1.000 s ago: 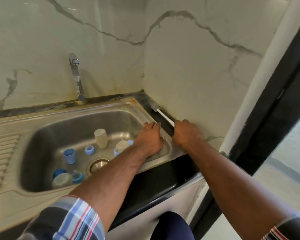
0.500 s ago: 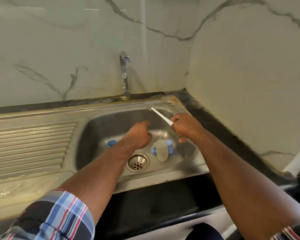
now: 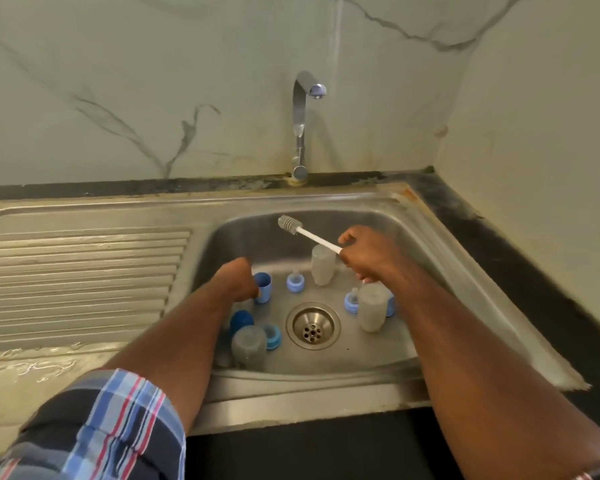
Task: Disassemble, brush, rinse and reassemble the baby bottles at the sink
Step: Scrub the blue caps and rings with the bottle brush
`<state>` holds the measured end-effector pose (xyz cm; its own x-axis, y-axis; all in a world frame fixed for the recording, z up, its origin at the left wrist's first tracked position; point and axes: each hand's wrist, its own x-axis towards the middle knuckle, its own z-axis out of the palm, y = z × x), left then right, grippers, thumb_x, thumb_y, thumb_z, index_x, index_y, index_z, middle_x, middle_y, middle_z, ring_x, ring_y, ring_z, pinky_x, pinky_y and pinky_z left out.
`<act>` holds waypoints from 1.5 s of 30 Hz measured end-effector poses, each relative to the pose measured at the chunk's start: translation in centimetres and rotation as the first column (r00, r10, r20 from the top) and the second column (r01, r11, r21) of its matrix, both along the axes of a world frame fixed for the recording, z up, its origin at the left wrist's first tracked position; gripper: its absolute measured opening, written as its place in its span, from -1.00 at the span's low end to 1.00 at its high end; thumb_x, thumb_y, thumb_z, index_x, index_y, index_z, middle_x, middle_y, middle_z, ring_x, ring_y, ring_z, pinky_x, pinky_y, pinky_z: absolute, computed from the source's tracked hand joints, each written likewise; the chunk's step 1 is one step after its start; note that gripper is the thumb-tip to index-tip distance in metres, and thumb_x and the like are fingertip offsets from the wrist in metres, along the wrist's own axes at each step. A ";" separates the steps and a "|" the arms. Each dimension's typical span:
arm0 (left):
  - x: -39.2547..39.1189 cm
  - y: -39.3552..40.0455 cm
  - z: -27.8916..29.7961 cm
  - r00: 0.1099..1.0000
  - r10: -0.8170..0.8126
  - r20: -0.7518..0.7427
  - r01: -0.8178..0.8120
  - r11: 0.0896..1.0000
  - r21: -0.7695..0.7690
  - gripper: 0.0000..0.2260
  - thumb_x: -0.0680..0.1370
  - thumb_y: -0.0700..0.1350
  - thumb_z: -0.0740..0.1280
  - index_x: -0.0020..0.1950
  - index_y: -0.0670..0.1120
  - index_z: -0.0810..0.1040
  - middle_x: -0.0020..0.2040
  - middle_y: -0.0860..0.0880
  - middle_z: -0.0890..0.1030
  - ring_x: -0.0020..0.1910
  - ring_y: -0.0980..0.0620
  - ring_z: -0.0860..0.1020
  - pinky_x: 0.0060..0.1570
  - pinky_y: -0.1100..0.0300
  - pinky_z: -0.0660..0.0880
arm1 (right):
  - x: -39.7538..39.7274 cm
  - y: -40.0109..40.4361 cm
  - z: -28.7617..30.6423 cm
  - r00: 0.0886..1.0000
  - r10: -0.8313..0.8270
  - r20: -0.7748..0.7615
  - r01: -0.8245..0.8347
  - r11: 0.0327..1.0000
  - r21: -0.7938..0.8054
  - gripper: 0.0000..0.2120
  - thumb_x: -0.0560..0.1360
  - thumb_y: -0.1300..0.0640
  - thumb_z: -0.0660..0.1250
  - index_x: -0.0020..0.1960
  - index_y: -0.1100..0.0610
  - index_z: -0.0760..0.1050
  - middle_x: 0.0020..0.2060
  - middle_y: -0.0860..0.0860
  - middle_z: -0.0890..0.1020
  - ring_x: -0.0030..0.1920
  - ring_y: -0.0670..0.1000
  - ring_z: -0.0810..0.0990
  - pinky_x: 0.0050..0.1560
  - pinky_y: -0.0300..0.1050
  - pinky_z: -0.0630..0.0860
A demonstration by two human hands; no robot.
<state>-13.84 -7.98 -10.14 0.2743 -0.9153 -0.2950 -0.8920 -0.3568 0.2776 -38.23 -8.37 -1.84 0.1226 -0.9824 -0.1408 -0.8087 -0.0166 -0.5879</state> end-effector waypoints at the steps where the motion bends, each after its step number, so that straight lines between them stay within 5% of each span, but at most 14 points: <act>1: 0.1 -0.2 -0.1 1.000 0.004 -0.007 -0.004 1.000 0.019 -0.36 0.49 -0.05 0.53 0.49 -0.20 0.38 0.34 -0.17 0.53 0.21 -0.14 0.59 0.19 0.02 0.57 | -0.2 -0.3 -0.2 1.000 0.026 -0.003 -0.026 0.999 -0.025 -0.72 0.54 0.16 0.30 0.23 -0.01 0.58 0.03 0.03 0.68 -0.11 0.07 0.65 -0.06 -0.01 0.63; 10: 0.0 -2.2 -1.6 0.999 -0.015 -0.049 0.018 0.998 0.067 -0.53 0.49 -0.08 0.52 0.36 -0.15 0.53 0.23 -0.15 0.60 0.19 -0.14 0.58 0.16 0.03 0.55 | -0.1 -1.2 -0.9 0.977 0.083 -0.195 -0.094 0.995 -0.044 -0.83 0.53 0.20 0.27 0.01 0.04 0.61 -0.20 0.02 0.66 -0.19 0.01 0.61 -0.23 -0.11 0.54; 15: -0.1 -1.7 -0.2 0.964 0.107 -0.244 -0.158 0.967 -0.199 -0.58 0.43 0.02 0.49 0.20 -0.11 0.51 0.08 -0.11 0.63 0.02 -0.11 0.62 -0.02 0.05 0.59 | 0.0 -1.0 -0.9 0.991 0.111 -0.082 -0.119 0.988 -0.101 -0.82 0.59 0.07 0.28 0.16 -0.07 0.58 -0.05 -0.06 0.66 -0.10 -0.04 0.61 -0.02 -0.06 0.58; 18: -0.2 -0.4 2.2 0.847 0.140 -0.512 -0.321 0.903 -0.284 -0.63 0.41 -0.05 0.48 0.10 -0.08 0.40 -0.08 -0.12 0.60 -0.28 -0.07 0.62 -0.36 0.09 0.57 | 0.3 -0.4 -0.3 0.988 0.148 -0.037 -0.152 0.978 -0.145 -0.80 0.63 0.02 0.27 0.21 -0.09 0.58 -0.02 -0.08 0.66 -0.08 -0.06 0.60 -0.03 -0.11 0.55; 20: -0.4 1.1 3.5 0.718 0.099 -0.689 -0.374 0.890 -0.262 -0.65 0.47 -0.10 0.46 0.13 -0.05 0.37 -0.06 -0.16 0.59 -0.39 -0.07 0.57 -0.39 0.13 0.54 | 0.4 0.0 0.2 0.989 0.150 0.006 -0.147 0.977 -0.152 -0.83 0.63 0.03 0.26 0.19 -0.08 0.55 -0.08 -0.10 0.63 -0.12 -0.05 0.61 -0.07 -0.09 0.58; 24: -0.5 4.3 4.9 0.453 0.007 -0.891 -0.447 0.867 -0.220 -0.62 0.54 -0.19 0.47 0.28 0.04 0.44 0.14 -0.06 0.60 -0.06 -0.14 0.71 -0.16 0.03 0.68 | 0.7 1.1 1.2 0.978 0.189 0.091 -0.173 0.972 -0.156 -0.87 0.61 0.08 0.30 0.15 -0.05 0.54 -0.08 -0.06 0.64 -0.20 -0.04 0.65 -0.22 -0.15 0.58; 31: 0.6 3.9 5.7 0.172 -0.058 -0.983 -0.574 0.805 -0.148 -0.62 0.53 -0.49 0.32 0.19 -0.08 0.55 0.23 -0.14 0.58 0.08 -0.17 0.67 0.05 0.02 0.65 | 3.3 1.8 3.6 0.953 0.297 -0.051 -0.301 0.939 -0.166 -0.62 0.59 0.15 0.32 0.36 -0.14 0.51 -0.24 -0.22 0.50 -0.27 -0.15 0.51 -0.26 -0.28 0.38; 36: 0.8 2.6 5.9 -0.052 -0.036 -0.998 -0.677 0.736 0.009 -0.79 0.64 -0.28 0.22 0.20 -0.17 0.60 0.14 -0.21 0.66 0.11 -0.18 0.67 0.18 -0.09 0.61 | 3.3 2.6 1.8 0.964 0.250 -0.091 -0.264 0.944 -0.200 -0.63 0.60 0.07 0.28 0.36 -0.24 0.50 -0.19 -0.22 0.57 -0.28 -0.13 0.57 -0.32 -0.29 0.43; 45: 0.7 1.9 5.5 -0.188 -0.059 -0.980 -0.706 0.702 0.094 -0.81 0.67 -0.18 0.29 0.26 -0.19 0.55 0.13 -0.23 0.63 0.09 -0.11 0.66 0.01 0.03 0.62 | 3.0 3.1 1.7 0.943 0.250 -0.222 -0.299 0.927 -0.228 -0.61 0.58 0.01 0.23 0.35 -0.31 0.47 -0.05 -0.18 0.63 -0.28 -0.16 0.51 -0.27 -0.24 0.37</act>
<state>-13.15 -6.10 -4.67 0.3938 -0.8677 -0.3035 0.6092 -0.0009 0.7930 -35.24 -5.24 -0.12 0.3885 -0.9193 0.0629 -0.8448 -0.3826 -0.3742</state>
